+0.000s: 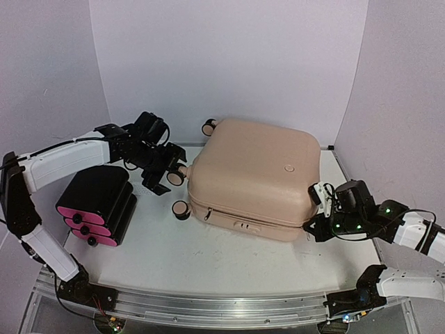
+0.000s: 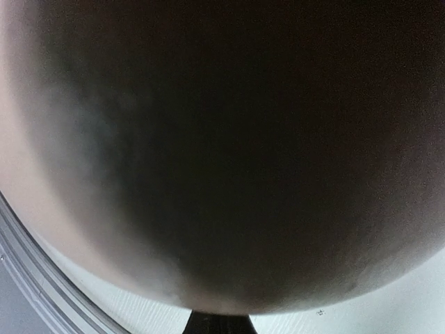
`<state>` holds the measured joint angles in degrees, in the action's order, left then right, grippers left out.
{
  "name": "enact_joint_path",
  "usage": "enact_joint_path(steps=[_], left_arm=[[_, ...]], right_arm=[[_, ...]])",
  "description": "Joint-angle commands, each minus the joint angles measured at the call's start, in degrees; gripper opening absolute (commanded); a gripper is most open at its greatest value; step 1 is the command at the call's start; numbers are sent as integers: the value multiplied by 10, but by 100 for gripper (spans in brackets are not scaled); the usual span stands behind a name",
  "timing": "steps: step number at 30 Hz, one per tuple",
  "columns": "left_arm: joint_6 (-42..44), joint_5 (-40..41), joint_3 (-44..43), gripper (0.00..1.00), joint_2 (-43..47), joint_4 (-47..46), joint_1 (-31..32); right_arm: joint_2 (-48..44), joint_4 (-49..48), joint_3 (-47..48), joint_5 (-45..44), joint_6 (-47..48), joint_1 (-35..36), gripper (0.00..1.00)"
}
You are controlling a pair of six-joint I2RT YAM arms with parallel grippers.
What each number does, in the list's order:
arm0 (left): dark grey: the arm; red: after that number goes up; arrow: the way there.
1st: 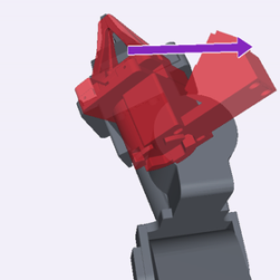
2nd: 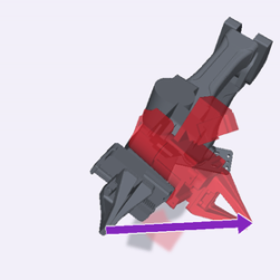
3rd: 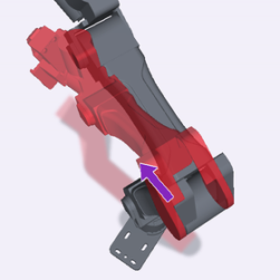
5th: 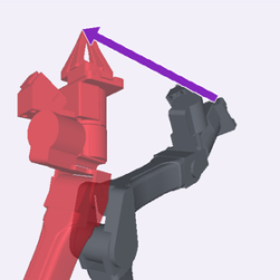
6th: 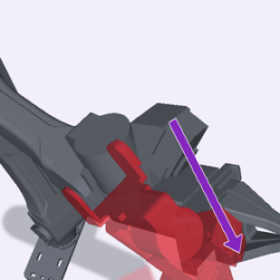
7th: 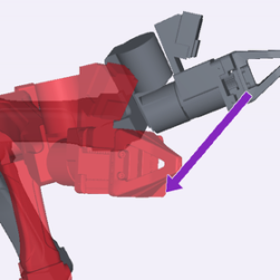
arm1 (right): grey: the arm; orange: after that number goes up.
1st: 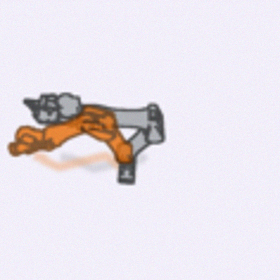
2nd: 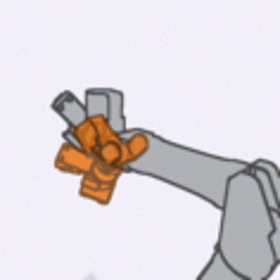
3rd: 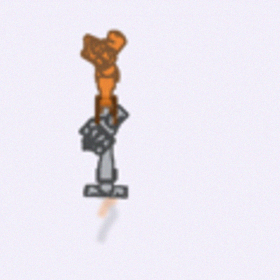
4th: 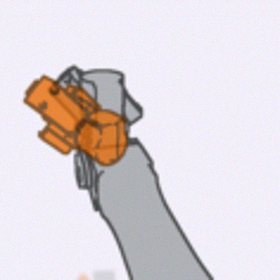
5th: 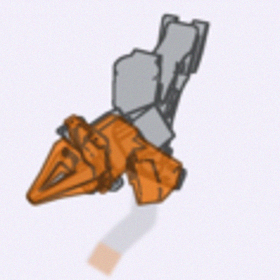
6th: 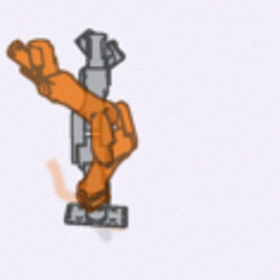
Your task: Open, take out, and arrange the luggage
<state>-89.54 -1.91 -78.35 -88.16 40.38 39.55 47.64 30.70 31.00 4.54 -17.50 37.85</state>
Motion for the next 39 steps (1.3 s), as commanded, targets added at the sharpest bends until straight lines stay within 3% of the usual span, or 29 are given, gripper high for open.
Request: enact_joint_path(steps=[1,4,9,14,23,31,34,37,38,39], left_arm=[[-65,-16,-69,100,-47,-4,4],[-72,-12,-90,96,-81,-3,7],[-66,31,-94,72,-111,9,5],[-50,51,-95,56,-125,19,-2],[0,77,-109,25,-130,32,-24],[41,80,-121,17,-140,37,-31],[81,81,-129,14,-144,38,-33],[121,77,-134,14,-148,37,-35],[133,67,-139,14,-151,37,-38],[151,57,-145,14,-158,37,-40]], right_arm=[[11,-23,27,-13,17,3,0],[16,-19,29,-37,18,3,0],[29,29,42,-117,9,3,0],[44,74,47,-168,29,3,0],[16,80,25,-195,138,2,0],[-76,71,-3,-239,200,-36,0],[-64,51,-3,-192,226,-111,0],[-50,42,9,-68,213,-175,0],[-54,39,15,4,196,-176,8],[-60,37,21,45,161,-176,37]])
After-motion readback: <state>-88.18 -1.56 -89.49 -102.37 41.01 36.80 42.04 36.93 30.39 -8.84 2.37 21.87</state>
